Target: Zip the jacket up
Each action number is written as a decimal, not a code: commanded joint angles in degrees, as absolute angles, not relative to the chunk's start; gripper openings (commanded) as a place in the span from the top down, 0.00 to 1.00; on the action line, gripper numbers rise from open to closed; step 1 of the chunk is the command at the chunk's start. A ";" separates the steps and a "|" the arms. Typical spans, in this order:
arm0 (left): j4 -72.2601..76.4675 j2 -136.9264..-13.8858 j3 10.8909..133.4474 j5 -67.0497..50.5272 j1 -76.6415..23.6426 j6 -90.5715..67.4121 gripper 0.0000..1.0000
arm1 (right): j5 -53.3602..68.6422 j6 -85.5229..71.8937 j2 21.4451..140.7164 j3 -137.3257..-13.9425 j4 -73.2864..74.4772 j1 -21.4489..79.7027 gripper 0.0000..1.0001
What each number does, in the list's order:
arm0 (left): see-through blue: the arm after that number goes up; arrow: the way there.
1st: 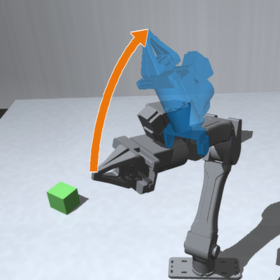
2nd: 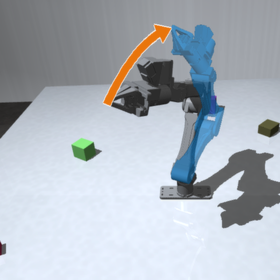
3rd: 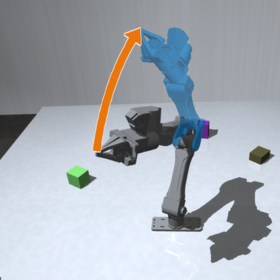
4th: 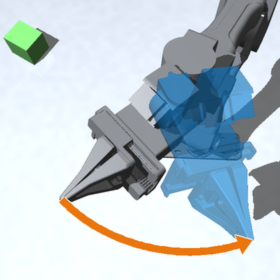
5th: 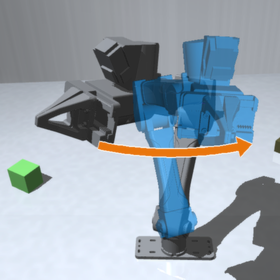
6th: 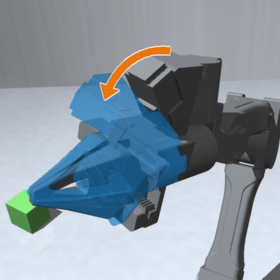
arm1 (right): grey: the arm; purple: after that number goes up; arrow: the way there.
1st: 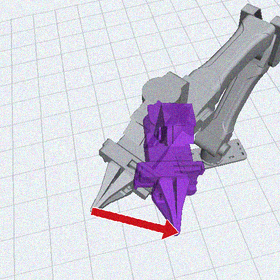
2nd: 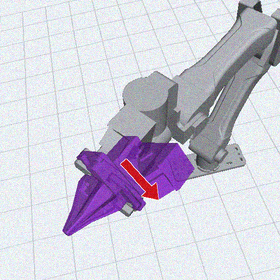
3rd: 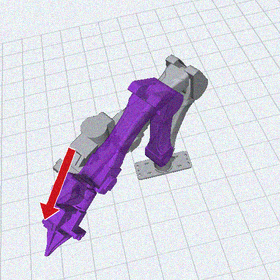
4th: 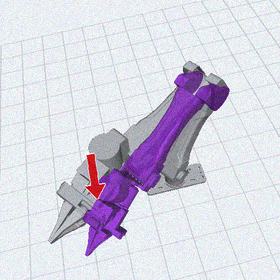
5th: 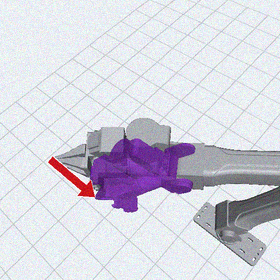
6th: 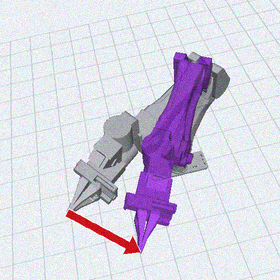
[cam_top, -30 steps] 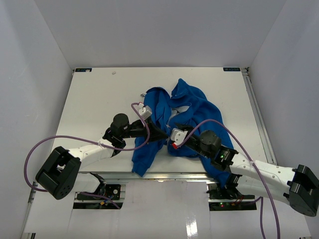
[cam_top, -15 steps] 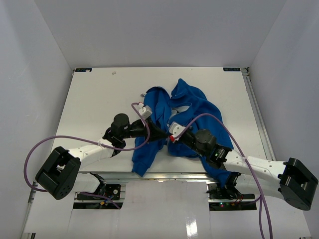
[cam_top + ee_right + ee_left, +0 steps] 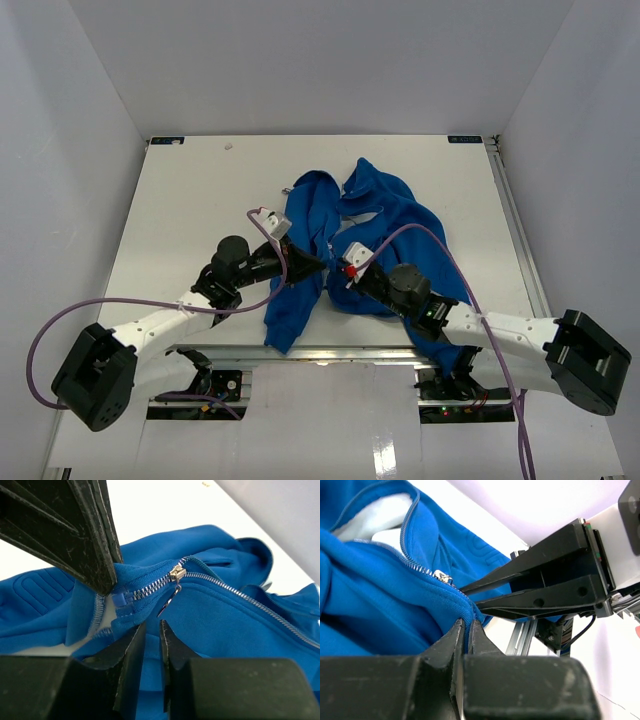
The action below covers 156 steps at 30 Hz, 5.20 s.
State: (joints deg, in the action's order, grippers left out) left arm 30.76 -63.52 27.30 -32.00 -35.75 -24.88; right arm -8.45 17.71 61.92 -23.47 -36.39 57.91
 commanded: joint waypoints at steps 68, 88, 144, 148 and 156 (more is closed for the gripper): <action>25.91 -61.28 24.50 -31.75 -35.07 -27.53 1.00 | -19.73 32.34 69.74 -30.52 -44.98 53.97 0.92; 21.89 -47.52 22.12 -32.34 -35.07 -30.96 1.00 | -15.83 35.05 78.84 -44.26 -35.95 42.32 0.92; 12.08 -31.68 30.94 18.68 -35.07 -21.80 1.00 | 4.63 17.97 114.17 -69.86 -39.50 9.11 0.92; 14.32 -32.43 28.14 19.11 -35.07 -21.63 1.00 | 4.35 21.99 118.15 -73.32 -36.88 10.41 0.92; 12.33 -27.49 28.04 23.80 -35.07 -19.41 1.00 | -3.72 26.82 123.24 -78.65 -36.93 11.64 0.92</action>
State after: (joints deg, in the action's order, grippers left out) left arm 7.73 -33.48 25.74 16.06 -35.59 -21.72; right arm 15.53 20.85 120.93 -74.37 -36.18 15.99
